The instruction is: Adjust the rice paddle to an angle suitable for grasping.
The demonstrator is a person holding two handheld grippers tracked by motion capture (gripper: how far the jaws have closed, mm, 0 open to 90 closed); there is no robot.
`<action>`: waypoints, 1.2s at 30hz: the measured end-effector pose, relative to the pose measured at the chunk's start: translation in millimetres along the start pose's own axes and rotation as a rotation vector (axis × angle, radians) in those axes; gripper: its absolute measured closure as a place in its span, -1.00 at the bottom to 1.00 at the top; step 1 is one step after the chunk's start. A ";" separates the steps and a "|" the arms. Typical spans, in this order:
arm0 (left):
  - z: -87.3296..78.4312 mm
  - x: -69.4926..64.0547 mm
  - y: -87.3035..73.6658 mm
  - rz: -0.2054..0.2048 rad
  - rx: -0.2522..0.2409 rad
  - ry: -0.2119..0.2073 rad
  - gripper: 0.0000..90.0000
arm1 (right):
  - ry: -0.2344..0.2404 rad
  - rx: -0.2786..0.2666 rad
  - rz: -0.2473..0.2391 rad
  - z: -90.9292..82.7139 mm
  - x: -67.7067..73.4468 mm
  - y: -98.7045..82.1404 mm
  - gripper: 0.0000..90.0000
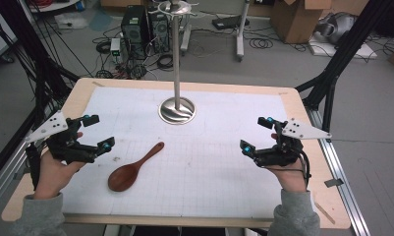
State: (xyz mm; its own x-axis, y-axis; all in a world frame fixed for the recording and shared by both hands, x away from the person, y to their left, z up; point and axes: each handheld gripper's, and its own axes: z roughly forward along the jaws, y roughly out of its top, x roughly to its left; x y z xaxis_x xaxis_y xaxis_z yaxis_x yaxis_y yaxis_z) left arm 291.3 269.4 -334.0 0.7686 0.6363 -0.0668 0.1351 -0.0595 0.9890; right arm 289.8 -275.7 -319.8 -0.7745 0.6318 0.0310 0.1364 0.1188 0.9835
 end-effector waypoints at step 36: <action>29.0 1.0 -28.4 0.024 0.182 0.010 -0.22 | 0.006 0.052 -0.011 5.7 -1.2 -3.6 -1.00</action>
State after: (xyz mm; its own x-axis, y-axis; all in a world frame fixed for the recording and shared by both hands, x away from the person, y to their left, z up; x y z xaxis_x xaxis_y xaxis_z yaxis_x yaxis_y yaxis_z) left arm 306.4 249.4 -365.9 0.7669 0.6404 -0.0415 0.2284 -0.2119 0.9502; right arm 293.7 -272.4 -324.4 -0.7800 0.6254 0.0219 0.1597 0.1651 0.9733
